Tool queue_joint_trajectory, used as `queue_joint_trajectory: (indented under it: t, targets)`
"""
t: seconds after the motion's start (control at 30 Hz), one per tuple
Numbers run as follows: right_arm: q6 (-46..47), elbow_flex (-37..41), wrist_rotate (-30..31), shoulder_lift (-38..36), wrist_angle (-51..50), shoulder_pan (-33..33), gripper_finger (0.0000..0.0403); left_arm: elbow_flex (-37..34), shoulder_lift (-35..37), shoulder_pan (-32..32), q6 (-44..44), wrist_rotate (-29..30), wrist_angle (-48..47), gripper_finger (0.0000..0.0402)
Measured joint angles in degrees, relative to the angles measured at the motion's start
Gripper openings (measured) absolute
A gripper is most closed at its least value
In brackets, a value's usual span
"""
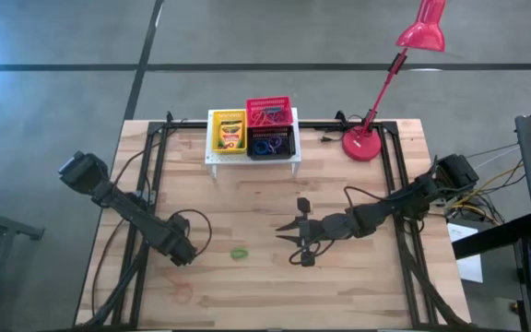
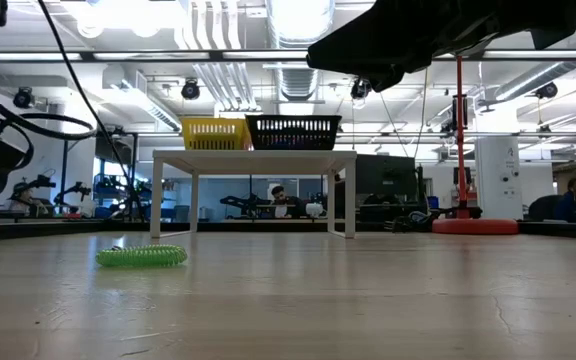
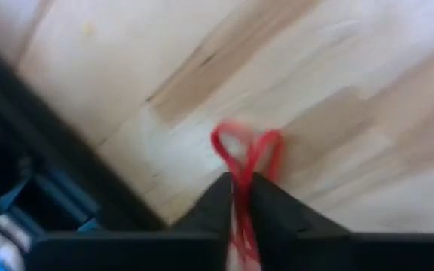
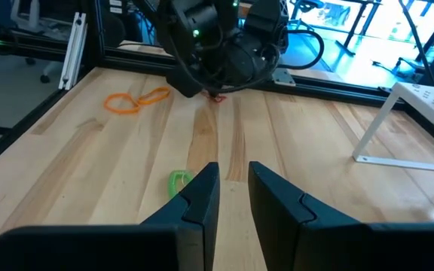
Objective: Pick & Place Office Desk Supplies
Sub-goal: Put the red rubber band into the red bin
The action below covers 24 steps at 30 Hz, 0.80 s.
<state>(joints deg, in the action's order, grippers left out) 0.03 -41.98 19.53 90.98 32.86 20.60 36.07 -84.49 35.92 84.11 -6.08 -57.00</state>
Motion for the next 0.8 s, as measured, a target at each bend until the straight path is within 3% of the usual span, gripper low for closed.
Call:
queue_joint_trajectory:
  t: [0.07, 0.27, 0.4, 0.5, 0.63, 0.8]
  targets:
    - [0.02, 0.00, 0.02, 0.00, 0.03, 0.00, 0.0068, 1.45, -0.04, -0.02, -0.94, 2.01, 1.15, 0.0017]
    - [0.40, 0.00, 0.01, 0.00, 0.03, 0.00, 0.0068, 7.90, 0.02, -0.02, -5.72, 13.96, 8.48, 0.0013]
    - [1.54, 0.01, 0.01, 0.00, 0.03, -0.06, 0.0068, 10.12, 0.02, -0.06, -17.15, 27.89, 23.31, 0.0011]
    - [2.65, 0.02, 0.00, 0.00, 0.03, -0.07, 0.0068, 9.88, 0.04, -0.47, -29.76, 34.83, 38.72, 0.0012]
    - [4.55, 0.02, -1.01, 0.00, 0.07, -0.63, 0.0080, 9.38, -0.07, -2.10, -45.24, 37.04, 56.52, 0.0012]
    - [5.62, 0.04, -6.26, 0.00, 2.95, -2.31, 0.0124, 9.38, -0.07, -4.67, -52.96, 37.03, 64.69, 0.0012]
